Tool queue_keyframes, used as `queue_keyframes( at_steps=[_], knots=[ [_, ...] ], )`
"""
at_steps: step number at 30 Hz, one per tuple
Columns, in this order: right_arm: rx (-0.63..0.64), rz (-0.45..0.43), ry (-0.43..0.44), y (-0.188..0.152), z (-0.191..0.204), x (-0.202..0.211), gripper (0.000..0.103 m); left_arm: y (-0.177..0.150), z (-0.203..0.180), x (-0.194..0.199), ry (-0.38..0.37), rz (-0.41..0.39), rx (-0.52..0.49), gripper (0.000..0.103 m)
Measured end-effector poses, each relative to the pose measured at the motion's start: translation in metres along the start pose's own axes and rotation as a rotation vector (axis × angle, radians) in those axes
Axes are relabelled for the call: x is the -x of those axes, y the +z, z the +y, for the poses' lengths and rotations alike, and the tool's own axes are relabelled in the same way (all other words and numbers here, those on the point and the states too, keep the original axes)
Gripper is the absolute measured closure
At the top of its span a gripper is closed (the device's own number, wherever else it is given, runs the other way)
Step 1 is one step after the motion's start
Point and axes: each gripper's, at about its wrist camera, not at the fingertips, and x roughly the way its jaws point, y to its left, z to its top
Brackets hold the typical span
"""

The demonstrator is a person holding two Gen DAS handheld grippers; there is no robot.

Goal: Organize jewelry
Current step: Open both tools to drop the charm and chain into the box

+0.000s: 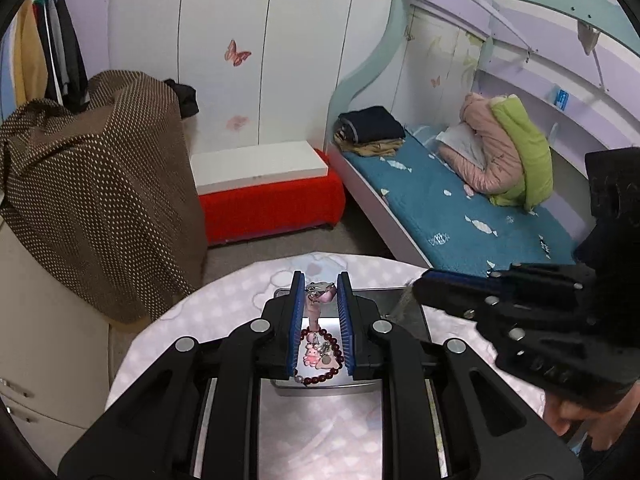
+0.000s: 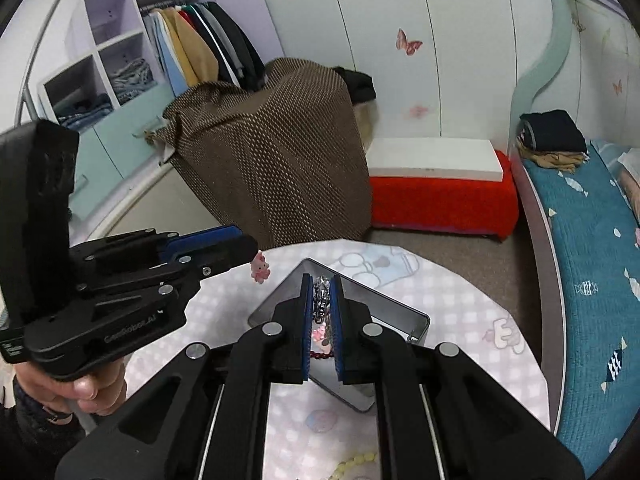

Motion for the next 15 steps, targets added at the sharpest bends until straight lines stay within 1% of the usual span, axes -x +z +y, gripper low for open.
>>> queue_keyframes(
  at_steps=[4,7,8,9,10,11,12,13,14,15],
  knots=[
    [0.001,0.033,-0.019,-0.001,-0.003,-0.014,0.096,0.001,0.004,-0.020,-0.005,0.039,0.017,0.086],
    [-0.001,0.057,-0.033,-0.003,-0.007,-0.021,0.095,0.000,0.011,-0.032,-0.029,0.072,0.030,0.086],
    [-0.002,0.062,-0.039,-0.004,-0.007,-0.023,0.093,0.000,0.013,-0.034,-0.031,0.082,0.034,0.086],
    [-0.004,0.064,-0.045,-0.003,-0.007,-0.023,0.092,-0.001,0.014,-0.036,-0.031,0.089,0.037,0.082],
    [-0.009,0.071,-0.058,-0.004,-0.009,-0.023,0.088,-0.001,0.017,-0.035,-0.033,0.090,0.043,0.060],
    [-0.008,0.074,-0.069,-0.005,-0.009,-0.023,0.075,-0.002,0.020,-0.033,-0.028,0.080,0.056,0.042],
    [-0.006,0.072,-0.083,-0.006,-0.010,-0.022,0.058,-0.002,0.023,-0.029,-0.003,0.055,0.072,0.014],
    [-0.009,0.064,-0.102,-0.007,-0.011,-0.020,0.042,-0.003,0.025,-0.024,0.008,0.028,0.084,0.007],
    [-0.023,0.046,-0.098,-0.008,-0.013,-0.016,0.019,-0.003,0.028,-0.022,0.008,0.017,0.090,0.007],
    [-0.034,0.019,-0.105,-0.009,-0.014,-0.011,0.012,-0.004,0.032,-0.019,0.004,0.018,0.096,0.007]
  ],
)
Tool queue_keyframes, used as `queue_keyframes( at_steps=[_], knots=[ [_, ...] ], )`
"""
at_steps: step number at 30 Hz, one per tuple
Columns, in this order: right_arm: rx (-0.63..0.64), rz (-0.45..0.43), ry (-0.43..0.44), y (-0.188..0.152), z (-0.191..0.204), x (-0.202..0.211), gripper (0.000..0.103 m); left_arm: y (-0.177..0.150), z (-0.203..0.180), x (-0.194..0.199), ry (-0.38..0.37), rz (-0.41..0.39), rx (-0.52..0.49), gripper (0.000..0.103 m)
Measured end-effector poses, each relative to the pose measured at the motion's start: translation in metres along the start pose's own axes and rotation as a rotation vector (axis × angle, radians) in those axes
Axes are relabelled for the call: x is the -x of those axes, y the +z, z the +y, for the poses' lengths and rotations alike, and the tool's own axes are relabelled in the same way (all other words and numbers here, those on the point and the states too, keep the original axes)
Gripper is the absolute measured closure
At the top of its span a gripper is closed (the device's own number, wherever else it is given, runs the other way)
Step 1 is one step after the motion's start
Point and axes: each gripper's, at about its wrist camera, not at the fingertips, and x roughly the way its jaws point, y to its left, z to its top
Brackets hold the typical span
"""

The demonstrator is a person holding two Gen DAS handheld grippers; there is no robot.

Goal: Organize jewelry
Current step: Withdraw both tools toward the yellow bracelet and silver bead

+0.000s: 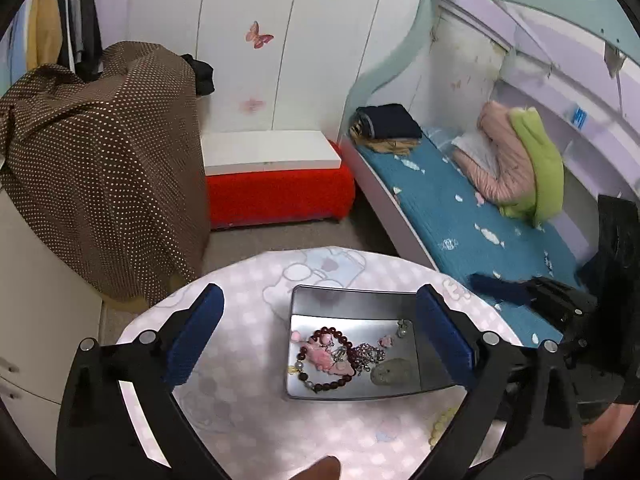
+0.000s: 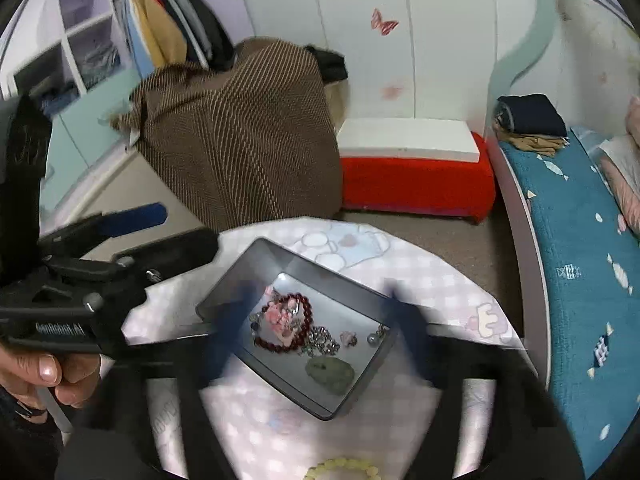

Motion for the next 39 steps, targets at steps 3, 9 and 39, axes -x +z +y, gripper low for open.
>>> queue_keyframes(
  at_steps=[3,9,39],
  knots=[
    [-0.007,-0.026,-0.026,-0.001,-0.001,0.008,0.008,-0.003,0.007,0.009,0.028,-0.014,0.013,0.006],
    [-0.017,-0.078,-0.073,-0.008,0.004,0.033,0.008,-0.015,0.010,0.044,0.103,-0.091,0.030,0.006],
    [-0.056,-0.253,-0.191,-0.136,0.024,0.170,0.008,-0.179,-0.072,0.126,0.199,-0.172,-0.037,0.006]
  ],
)
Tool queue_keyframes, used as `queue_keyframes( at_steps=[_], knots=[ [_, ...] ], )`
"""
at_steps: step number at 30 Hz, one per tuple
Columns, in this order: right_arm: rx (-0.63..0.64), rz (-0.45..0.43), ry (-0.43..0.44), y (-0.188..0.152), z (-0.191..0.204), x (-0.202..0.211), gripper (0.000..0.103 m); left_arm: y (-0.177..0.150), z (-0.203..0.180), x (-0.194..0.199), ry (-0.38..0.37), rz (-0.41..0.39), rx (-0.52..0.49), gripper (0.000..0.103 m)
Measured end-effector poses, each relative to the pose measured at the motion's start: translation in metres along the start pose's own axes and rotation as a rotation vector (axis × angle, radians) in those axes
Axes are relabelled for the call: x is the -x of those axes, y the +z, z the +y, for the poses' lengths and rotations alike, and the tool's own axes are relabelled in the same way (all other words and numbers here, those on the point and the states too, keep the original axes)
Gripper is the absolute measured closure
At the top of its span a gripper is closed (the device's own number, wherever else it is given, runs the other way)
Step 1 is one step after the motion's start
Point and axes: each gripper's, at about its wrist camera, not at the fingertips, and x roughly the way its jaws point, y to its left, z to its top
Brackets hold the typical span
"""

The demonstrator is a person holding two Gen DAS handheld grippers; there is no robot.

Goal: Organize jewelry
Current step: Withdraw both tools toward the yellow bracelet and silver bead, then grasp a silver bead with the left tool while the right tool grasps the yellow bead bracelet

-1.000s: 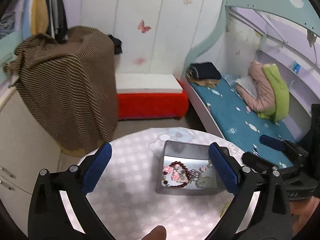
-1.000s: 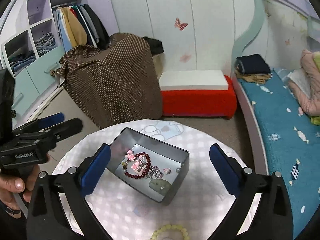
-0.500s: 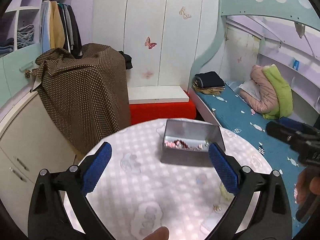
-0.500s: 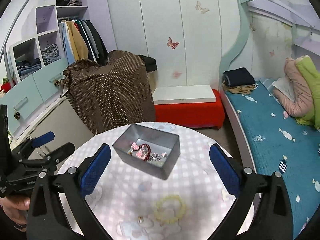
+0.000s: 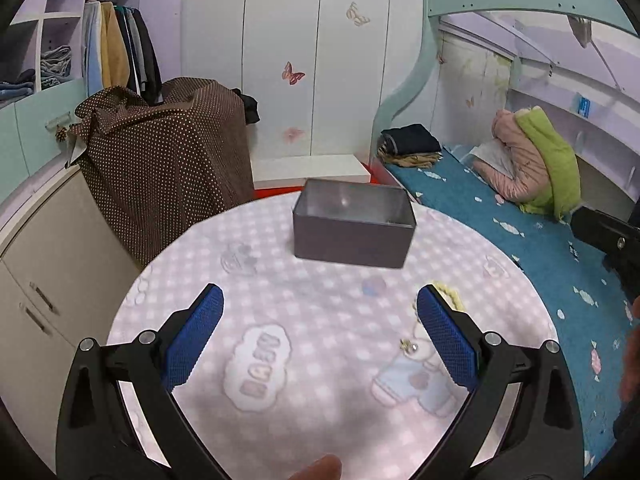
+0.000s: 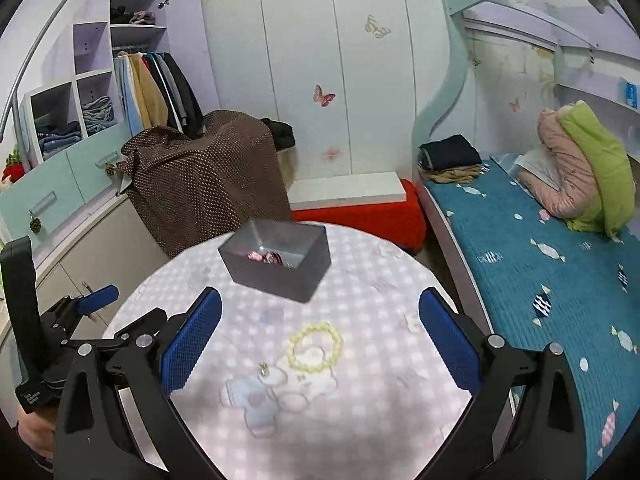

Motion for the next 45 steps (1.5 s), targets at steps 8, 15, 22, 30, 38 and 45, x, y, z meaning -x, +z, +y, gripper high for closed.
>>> queue_keyframes(
  at_steps=[8,15,22,30,38,45],
  knots=[
    [-0.002,-0.018,-0.051,-0.027,-0.005,0.015,0.008,-0.016,-0.022,0.003,-0.010,0.011,-0.025,0.006],
    [-0.038,0.028,-0.080,-0.048,-0.018,0.006,0.008,-0.037,-0.040,-0.038,-0.024,0.111,-0.067,0.006],
    [-0.069,0.085,-0.084,-0.064,-0.032,-0.009,0.008,-0.057,-0.059,-0.074,-0.055,0.192,-0.122,0.006],
    [-0.088,0.103,-0.086,-0.069,-0.041,-0.012,0.008,-0.050,-0.066,-0.105,-0.051,0.244,-0.131,0.010],
    [-0.069,0.143,-0.066,-0.070,-0.035,-0.024,0.008,-0.049,-0.063,-0.114,-0.101,0.287,-0.120,0.049],
    [-0.016,0.202,-0.035,-0.067,-0.021,-0.051,0.008,-0.048,-0.049,-0.108,-0.175,0.282,-0.068,0.092]
  ],
)
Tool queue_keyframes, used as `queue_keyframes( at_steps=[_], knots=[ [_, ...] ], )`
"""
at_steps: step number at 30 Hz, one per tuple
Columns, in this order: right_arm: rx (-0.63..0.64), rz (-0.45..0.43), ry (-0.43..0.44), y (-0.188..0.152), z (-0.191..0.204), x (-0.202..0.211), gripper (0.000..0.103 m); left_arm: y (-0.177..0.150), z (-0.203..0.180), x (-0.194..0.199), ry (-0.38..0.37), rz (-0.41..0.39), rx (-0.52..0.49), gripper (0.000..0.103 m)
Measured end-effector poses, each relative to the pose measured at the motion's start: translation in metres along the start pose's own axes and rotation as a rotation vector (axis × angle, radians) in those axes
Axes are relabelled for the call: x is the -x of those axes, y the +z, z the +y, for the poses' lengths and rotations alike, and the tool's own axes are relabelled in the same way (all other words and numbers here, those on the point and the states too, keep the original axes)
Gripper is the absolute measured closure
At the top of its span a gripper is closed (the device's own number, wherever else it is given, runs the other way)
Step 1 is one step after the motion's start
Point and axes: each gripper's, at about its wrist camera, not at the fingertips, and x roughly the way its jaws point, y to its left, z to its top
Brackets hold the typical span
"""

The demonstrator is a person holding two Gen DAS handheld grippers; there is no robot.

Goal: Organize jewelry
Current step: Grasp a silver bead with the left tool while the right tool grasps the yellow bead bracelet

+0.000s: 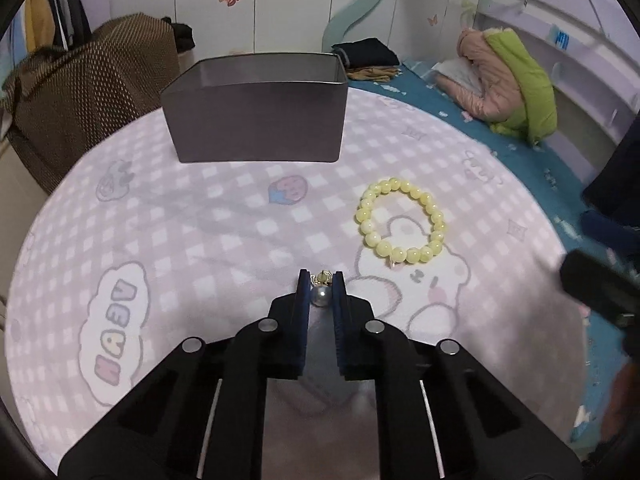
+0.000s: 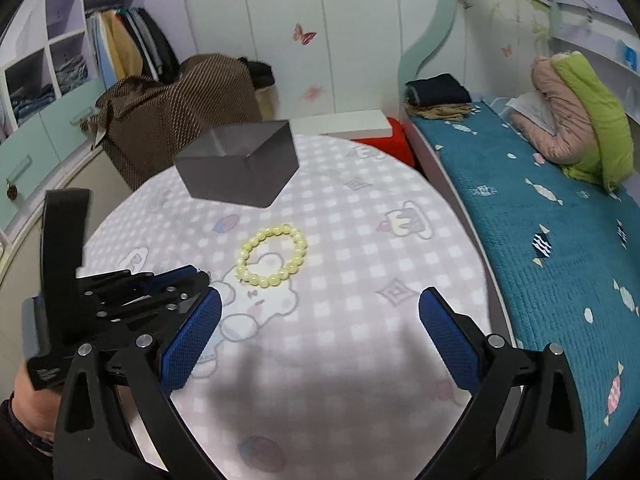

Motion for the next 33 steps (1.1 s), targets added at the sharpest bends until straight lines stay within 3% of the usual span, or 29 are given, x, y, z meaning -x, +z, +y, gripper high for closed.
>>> queue_keyframes(
  at_steps=[4,7,18,20,24,33],
  knots=[
    [0.051,0.032,0.022,0.005,0.011,-0.016,0.008,-0.004,0.011,0.009,-0.005,-0.023,0.018,0.092],
    [0.111,0.056,0.040,0.010,0.023,-0.030,0.017,-0.005,0.021,0.019,0.003,-0.046,0.029,0.092],
    [0.331,0.182,0.069,0.017,0.068,-0.090,0.070,-0.017,0.055,0.055,0.013,-0.095,0.079,0.092],
    [0.358,0.191,0.076,0.016,0.074,-0.089,0.094,-0.021,0.059,0.060,0.018,-0.099,0.085,0.092],
    [0.418,0.188,0.061,0.008,0.085,-0.084,0.095,-0.026,0.072,0.070,0.021,-0.112,0.111,0.092],
    [0.205,0.133,0.283,0.031,0.061,-0.047,0.095,-0.022,0.087,0.096,0.035,-0.154,0.125,0.092]
  ],
)
